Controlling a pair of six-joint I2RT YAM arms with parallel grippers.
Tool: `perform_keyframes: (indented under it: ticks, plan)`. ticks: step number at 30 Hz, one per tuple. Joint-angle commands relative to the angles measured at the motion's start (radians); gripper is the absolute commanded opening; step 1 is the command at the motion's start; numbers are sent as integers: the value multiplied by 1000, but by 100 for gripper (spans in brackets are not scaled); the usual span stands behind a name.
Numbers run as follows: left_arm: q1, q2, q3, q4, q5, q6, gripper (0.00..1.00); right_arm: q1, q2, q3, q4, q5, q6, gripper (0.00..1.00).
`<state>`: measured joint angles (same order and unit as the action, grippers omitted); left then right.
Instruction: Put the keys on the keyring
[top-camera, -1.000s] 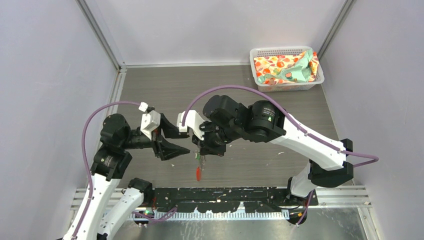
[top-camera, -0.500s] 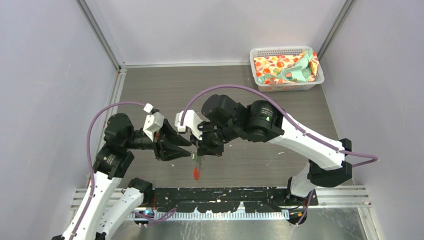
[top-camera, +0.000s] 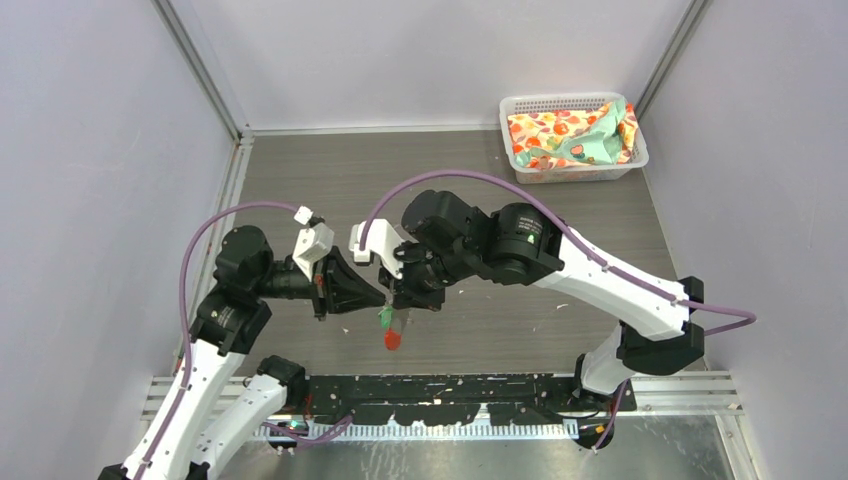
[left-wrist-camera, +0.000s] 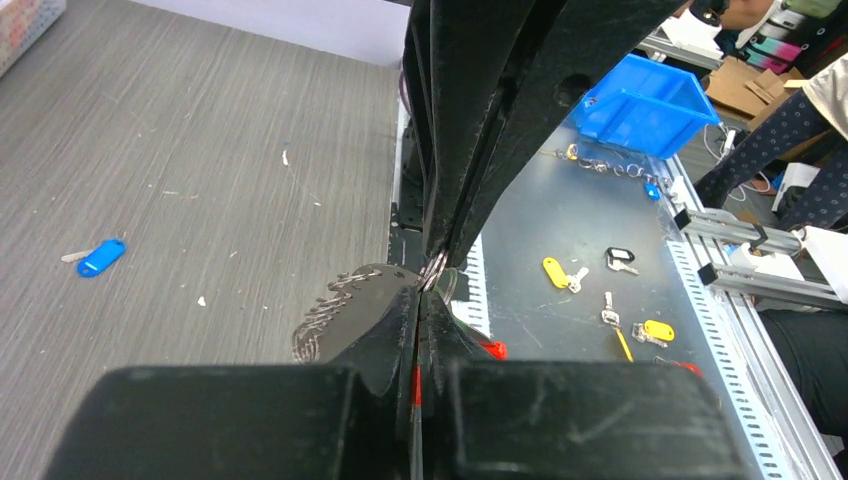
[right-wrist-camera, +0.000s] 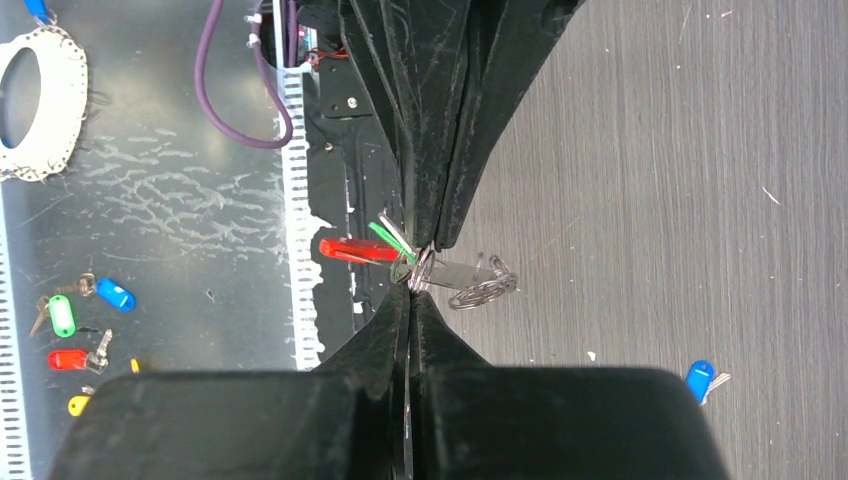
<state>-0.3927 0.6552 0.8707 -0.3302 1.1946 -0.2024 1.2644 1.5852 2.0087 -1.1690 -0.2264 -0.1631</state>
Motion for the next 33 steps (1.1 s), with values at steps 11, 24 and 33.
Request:
perform_keyframes:
  ticks: [11,24,33]
  plan:
    - [-6,-12,-18,20,-30,-32,1,-21,-197,-212,331,14,28,1]
    - [-6,-12,-21,17,-48,-32,23,-33,-258,-304,440,-45,65,1]
    - [-6,-40,38,17,-32,-21,48,-63,-342,-457,619,-101,117,1]
